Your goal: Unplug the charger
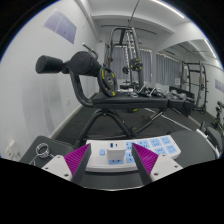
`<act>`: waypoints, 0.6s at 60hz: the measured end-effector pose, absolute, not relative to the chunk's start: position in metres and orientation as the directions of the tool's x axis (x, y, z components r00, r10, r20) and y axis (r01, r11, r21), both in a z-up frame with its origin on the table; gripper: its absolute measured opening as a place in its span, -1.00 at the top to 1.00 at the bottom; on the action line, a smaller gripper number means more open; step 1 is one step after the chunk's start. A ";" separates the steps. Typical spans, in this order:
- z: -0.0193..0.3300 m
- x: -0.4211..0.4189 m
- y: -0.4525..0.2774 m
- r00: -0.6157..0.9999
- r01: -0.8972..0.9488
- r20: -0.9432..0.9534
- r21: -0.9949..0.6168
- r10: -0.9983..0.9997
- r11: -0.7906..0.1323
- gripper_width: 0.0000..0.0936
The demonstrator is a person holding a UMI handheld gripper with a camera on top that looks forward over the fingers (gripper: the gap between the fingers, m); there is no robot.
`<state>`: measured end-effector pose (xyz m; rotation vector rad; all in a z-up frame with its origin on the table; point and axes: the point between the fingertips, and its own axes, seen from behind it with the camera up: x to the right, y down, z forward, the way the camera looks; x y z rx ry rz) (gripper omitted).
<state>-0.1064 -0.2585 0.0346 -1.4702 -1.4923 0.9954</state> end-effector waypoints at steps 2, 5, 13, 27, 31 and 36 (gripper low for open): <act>0.032 -0.111 -0.257 -0.005 0.375 0.014 -0.927 1.000 0.015 -0.81; 0.028 -0.117 -0.253 0.001 0.384 0.019 -0.923 1.000 0.018 -0.80; 0.021 -0.126 -0.248 0.012 0.389 0.013 -0.921 1.000 0.007 -0.76; 0.041 -0.134 -0.246 0.014 0.386 -0.062 -0.920 0.998 -0.063 0.57; 0.157 -0.133 -0.212 0.042 0.085 -0.147 -0.985 0.988 -0.151 0.58; 0.236 -0.129 -0.185 0.026 0.002 -0.112 -0.994 0.993 -0.112 0.59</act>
